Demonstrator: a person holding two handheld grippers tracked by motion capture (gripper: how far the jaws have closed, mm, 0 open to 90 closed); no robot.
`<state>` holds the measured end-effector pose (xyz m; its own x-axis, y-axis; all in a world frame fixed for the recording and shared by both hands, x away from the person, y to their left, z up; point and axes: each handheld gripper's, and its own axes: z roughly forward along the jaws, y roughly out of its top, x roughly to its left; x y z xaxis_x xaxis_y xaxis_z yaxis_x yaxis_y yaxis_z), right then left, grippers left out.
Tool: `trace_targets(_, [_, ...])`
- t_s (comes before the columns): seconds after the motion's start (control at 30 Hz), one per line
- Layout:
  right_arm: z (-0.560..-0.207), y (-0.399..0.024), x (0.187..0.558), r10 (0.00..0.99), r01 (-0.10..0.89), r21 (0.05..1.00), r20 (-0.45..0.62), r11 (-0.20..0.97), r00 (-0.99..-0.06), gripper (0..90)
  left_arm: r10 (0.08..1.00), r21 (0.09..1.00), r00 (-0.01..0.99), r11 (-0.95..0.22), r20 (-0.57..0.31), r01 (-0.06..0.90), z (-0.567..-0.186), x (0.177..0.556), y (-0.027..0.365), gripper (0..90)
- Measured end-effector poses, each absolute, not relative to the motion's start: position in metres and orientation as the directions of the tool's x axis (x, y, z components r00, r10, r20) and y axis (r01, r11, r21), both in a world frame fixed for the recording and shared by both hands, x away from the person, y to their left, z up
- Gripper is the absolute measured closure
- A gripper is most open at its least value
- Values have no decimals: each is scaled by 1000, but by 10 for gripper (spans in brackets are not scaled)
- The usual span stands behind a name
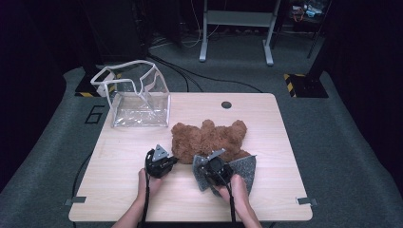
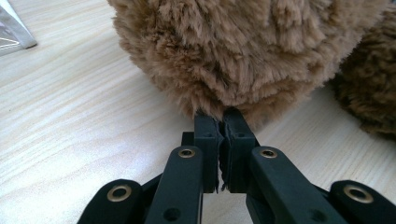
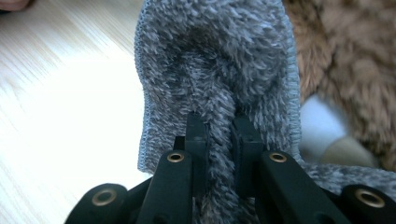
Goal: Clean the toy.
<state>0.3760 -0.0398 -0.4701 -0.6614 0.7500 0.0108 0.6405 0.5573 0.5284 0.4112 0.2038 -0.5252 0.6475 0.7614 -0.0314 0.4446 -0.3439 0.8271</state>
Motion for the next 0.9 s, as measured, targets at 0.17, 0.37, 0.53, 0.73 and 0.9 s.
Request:
trace_targets(0.17, [-444, -48, 379, 762, 621, 611, 45, 491, -646, 794, 761, 827, 647, -345, -31, 445, -525, 411, 204, 863])
trace_targets(0.37, [-434, -31, 403, 777, 604, 636, 11, 480, -629, 793, 763, 829, 646, -340, -32, 444, -525, 411, 204, 862])
trace_targets(0.53, [-458, -26, 404, 774, 629, 576, -10, 522, -634, 795, 763, 831, 646, -336, -35, 443, -526, 411, 204, 863])
trace_targets(0.73, [-469, -37, 387, 782, 652, 540, -19, 533, -623, 796, 760, 829, 649, -342, -33, 442, -525, 411, 204, 863])
trace_targets(0.9, [-469, -52, 383, 788, 667, 536, 6, 517, -615, 795, 761, 830, 648, -339, -35, 442, -525, 411, 204, 862])
